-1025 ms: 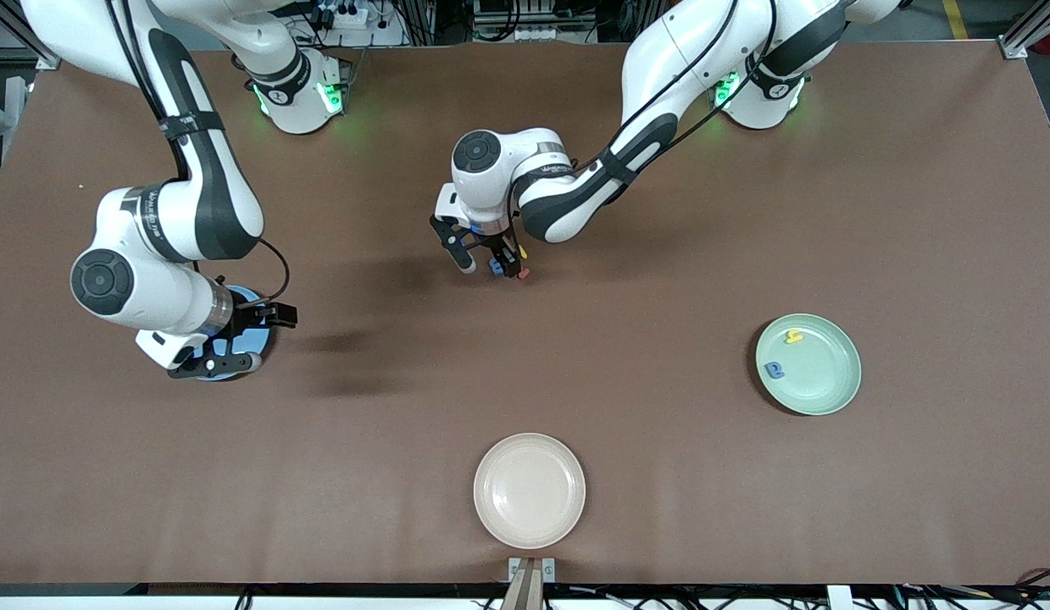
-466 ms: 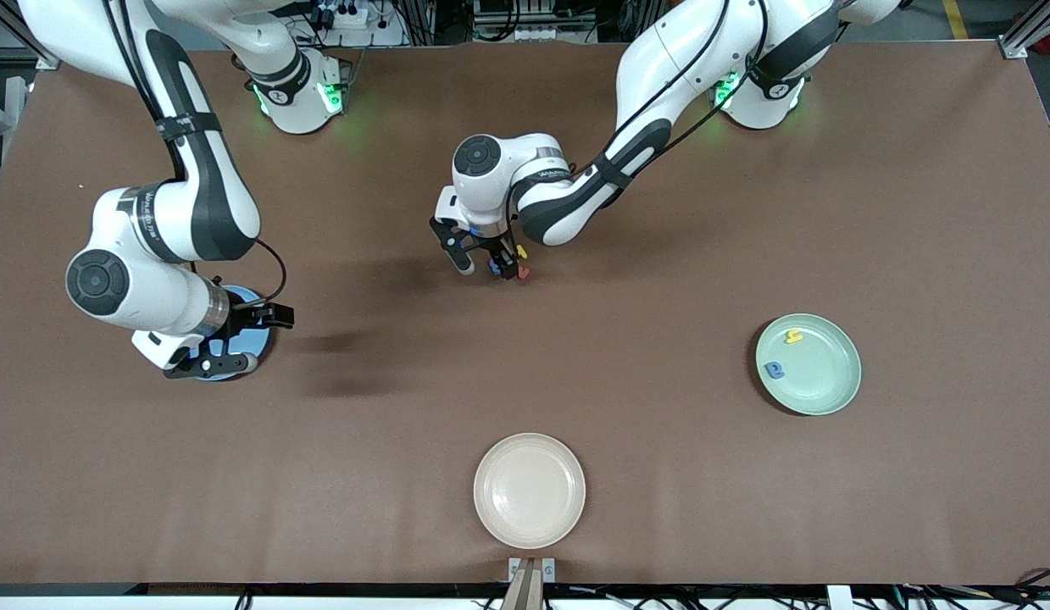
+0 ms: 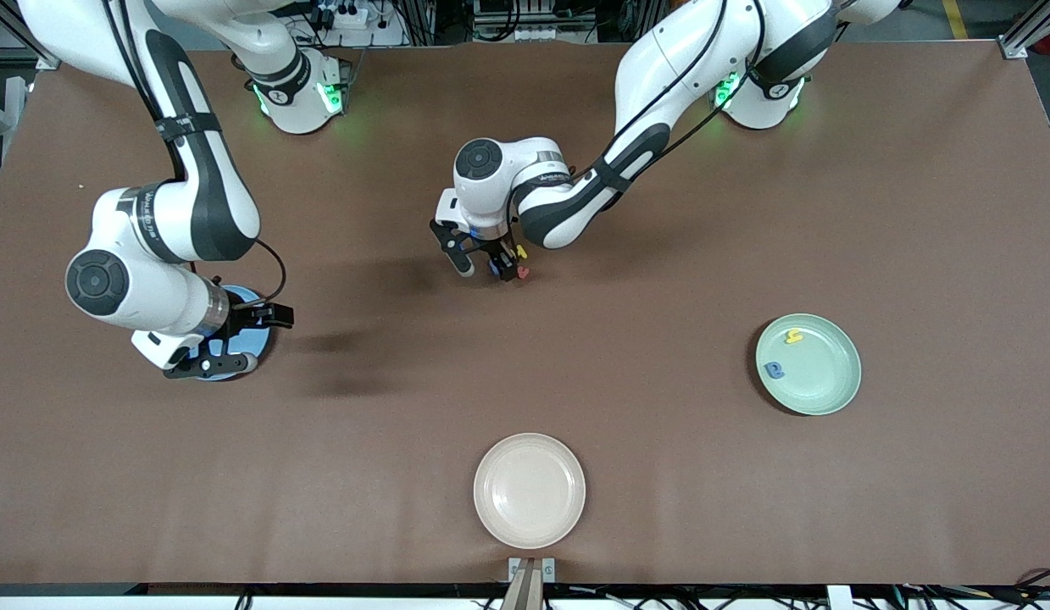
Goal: Sort uppercase to blue plate, lowercase to green plate
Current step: 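Lower the open left gripper around the blue foam m, then close the left gripper on the m and lift it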
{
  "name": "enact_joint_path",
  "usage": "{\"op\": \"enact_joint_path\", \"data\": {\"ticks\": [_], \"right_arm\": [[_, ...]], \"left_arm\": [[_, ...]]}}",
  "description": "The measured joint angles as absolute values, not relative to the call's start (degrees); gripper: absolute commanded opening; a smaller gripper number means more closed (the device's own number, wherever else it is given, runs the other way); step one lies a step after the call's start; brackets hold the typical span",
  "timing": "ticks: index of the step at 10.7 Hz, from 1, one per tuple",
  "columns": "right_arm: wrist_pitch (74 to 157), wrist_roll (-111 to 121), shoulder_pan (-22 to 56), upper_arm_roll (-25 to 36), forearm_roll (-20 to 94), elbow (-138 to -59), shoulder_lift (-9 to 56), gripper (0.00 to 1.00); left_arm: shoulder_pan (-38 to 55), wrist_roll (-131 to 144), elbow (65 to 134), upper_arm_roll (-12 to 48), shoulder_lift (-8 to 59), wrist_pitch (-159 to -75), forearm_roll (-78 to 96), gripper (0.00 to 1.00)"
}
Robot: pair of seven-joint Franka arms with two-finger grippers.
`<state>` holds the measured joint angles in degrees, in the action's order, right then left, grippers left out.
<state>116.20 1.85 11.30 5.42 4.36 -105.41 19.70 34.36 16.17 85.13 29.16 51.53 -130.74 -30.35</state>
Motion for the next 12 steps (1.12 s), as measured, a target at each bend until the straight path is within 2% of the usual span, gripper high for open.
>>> {"op": "enact_joint_path", "data": {"ticks": [9,11,12], "right_arm": [[116.2,1.86,11.19,5.46,4.36,-105.44,19.7,1.0],[116.2,1.86,11.19,5.46,4.36,-105.45,19.7,1.0],[116.2,1.86,11.19,5.46,4.36,-105.45,19.7,1.0]], "left_arm": [[35.93,16.08,84.74,27.34,52.32,-130.95,-30.35,0.83],[35.98,16.08,84.69,27.31,52.55,-130.95,-30.35,0.77],[35.98,16.08,84.61,27.31,52.64,-130.95,-30.35,0.68]]}}
